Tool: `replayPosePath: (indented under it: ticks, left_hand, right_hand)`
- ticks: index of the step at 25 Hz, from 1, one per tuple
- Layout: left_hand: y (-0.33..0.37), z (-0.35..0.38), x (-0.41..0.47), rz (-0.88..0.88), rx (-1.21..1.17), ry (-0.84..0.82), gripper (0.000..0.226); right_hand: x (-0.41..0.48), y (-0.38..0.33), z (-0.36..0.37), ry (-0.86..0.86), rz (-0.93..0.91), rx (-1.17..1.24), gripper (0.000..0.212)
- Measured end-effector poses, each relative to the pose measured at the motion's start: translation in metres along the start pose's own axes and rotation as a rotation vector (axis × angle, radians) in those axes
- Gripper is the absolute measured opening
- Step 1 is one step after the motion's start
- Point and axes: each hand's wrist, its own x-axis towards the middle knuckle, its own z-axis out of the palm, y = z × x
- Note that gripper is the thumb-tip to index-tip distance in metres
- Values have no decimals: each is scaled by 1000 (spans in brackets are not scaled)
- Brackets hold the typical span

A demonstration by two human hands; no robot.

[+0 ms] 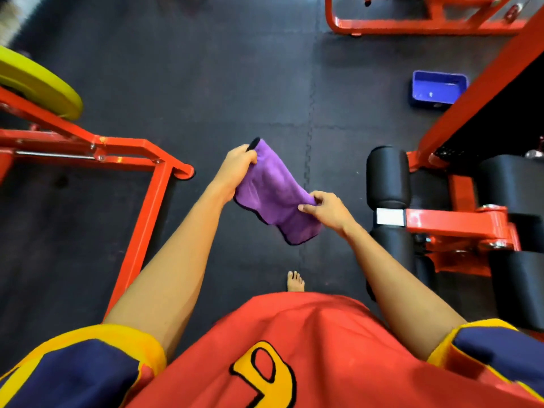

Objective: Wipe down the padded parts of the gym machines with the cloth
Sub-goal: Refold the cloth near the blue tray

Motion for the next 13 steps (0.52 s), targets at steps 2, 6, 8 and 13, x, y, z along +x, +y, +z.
replayPosePath:
  ticks: [2,6,8,13]
  left_hand:
    - [1,8,32,-15,11,42,7]
    - [5,32,94,32,105,40,22]
    - [16,50,129,89,177,-31,30]
    - [59,101,228,174,295,-252,29]
  right_hand:
    - [32,-14,-25,77,-3,8,20]
    - [86,-36,-72,220,8,65,9]
    - [114,-44,-98,281,7,125,9]
    - [206,-57,-152,405,118,239,14]
